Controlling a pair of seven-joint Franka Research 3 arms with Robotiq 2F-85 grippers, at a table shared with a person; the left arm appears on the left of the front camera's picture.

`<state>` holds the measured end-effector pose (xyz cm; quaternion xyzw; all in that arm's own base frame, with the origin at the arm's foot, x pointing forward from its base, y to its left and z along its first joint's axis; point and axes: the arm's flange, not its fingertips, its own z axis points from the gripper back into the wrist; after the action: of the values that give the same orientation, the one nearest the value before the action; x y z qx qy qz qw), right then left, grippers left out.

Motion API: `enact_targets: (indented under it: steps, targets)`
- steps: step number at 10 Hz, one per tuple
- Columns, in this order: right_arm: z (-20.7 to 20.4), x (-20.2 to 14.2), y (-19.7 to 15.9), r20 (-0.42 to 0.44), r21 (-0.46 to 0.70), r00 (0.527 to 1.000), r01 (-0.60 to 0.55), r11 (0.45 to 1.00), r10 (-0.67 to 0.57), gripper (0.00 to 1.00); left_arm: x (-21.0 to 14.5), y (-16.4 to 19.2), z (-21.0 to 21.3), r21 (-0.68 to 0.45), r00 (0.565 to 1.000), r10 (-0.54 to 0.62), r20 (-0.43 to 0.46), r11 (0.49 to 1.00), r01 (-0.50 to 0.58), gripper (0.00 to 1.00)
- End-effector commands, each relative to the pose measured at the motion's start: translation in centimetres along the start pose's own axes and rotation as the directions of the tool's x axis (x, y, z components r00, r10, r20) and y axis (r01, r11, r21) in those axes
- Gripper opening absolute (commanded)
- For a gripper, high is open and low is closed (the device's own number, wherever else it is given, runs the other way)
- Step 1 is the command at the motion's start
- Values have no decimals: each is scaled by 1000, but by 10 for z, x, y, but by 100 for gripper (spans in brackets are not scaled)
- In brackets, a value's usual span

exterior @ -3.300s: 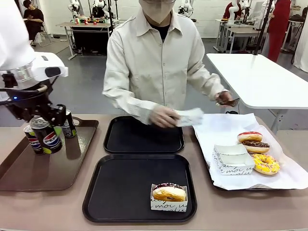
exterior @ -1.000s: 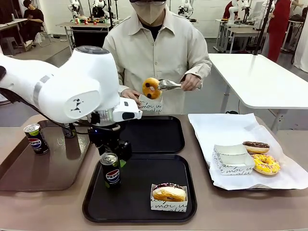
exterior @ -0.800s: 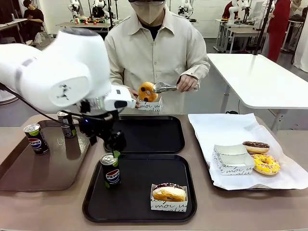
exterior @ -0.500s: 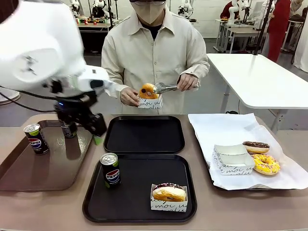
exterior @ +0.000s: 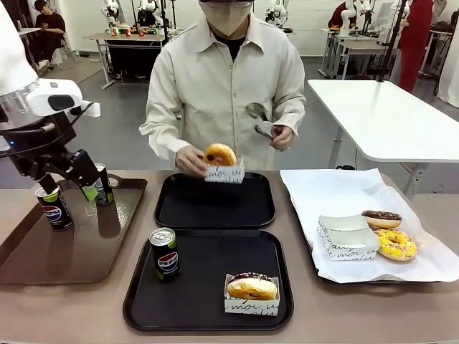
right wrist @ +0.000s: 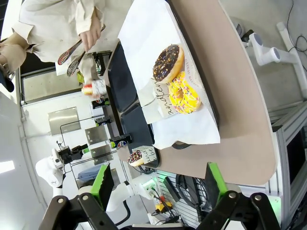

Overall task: Set up donuts and drinks on trays.
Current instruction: Pick up one Pepsi coke from the Handle tray and place it on the Flat Tray without a Pepsi coke.

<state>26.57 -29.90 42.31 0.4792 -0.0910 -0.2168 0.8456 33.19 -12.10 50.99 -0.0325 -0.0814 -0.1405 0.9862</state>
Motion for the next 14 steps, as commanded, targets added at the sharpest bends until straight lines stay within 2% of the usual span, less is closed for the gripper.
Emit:
enact_targets:
  steps: [1, 8, 9, 10, 11, 12, 14]
  targets:
    - [1, -2, 0, -12, -1, 1000, 6, 1000, -6, 100, 1, -11, 4, -2, 1000, -28, -3, 1000, 28, 100]
    - [1, -2, 0, -12, -1, 1000, 6, 1000, -6, 100, 1, -10, 2, 14, 1000, -22, 4, 1000, 22, 100]
    - [1, -2, 0, -12, -1, 1000, 6, 1000, -6, 100, 13, 18, -1, 73, 998, 41, 41, 996, -43, 100]
    - [1, -2, 0, -12, -1, 1000, 6, 1000, -6, 100, 11, 44, -11, 76, 995, 86, 58, 993, -90, 100]
    - [1, -2, 0, -12, -1, 1000, 6, 1000, -6, 100, 36, 84, -13, 104, 989, 137, 48, 985, -141, 100]
    - [1, -2, 0, -12, -1, 1000, 6, 1000, -6, 100, 45, 114, -20, 120, 975, 211, 75, 968, -219, 100]
    - [1, -2, 0, -12, -1, 1000, 6, 1000, -6, 100, 53, 153, -36, 61, 958, 280, 67, 957, -284, 100]
